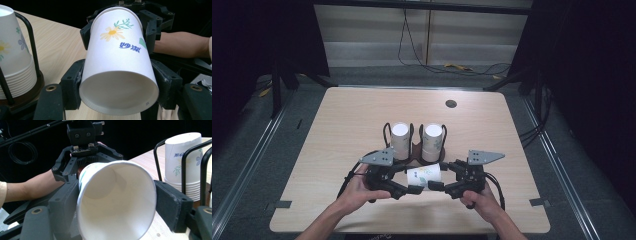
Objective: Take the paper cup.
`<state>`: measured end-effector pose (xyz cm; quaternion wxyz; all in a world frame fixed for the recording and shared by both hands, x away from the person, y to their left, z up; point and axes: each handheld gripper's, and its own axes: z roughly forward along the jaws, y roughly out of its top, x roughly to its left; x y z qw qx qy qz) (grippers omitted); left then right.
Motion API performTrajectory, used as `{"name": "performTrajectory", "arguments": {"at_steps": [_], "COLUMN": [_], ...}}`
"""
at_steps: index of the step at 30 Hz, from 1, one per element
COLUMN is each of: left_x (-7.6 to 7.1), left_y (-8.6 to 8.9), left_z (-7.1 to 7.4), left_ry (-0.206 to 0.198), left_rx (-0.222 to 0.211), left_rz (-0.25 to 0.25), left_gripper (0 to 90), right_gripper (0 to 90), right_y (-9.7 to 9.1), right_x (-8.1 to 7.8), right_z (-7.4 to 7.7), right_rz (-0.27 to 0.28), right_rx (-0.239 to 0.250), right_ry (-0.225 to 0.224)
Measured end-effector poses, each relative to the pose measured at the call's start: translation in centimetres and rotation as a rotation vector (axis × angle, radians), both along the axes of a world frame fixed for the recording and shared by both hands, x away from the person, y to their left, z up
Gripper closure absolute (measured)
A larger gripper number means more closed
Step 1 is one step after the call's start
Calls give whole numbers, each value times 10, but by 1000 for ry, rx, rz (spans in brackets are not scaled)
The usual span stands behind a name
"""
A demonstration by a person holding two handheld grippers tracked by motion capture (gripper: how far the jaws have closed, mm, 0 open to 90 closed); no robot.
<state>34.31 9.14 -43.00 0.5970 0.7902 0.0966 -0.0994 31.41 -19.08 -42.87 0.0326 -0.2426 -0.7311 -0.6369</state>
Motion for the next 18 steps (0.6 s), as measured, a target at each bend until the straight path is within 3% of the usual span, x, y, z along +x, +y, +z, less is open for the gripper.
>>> {"name": "performTrajectory", "arguments": {"at_steps": [7, 18], "left_x": [0, 1], "left_y": [0, 1], "left_z": [-2, -5], "left_ry": [11, 10], "left_rx": [21, 50], "left_rz": [15, 34], "left_gripper": [315, 242], "right_gripper": [288, 300], "right_y": [0, -1], "right_x": [-1, 1], "right_z": [2, 2], "right_rz": [4, -11], "right_rx": [0, -14], "right_ry": [-26, -27]}}
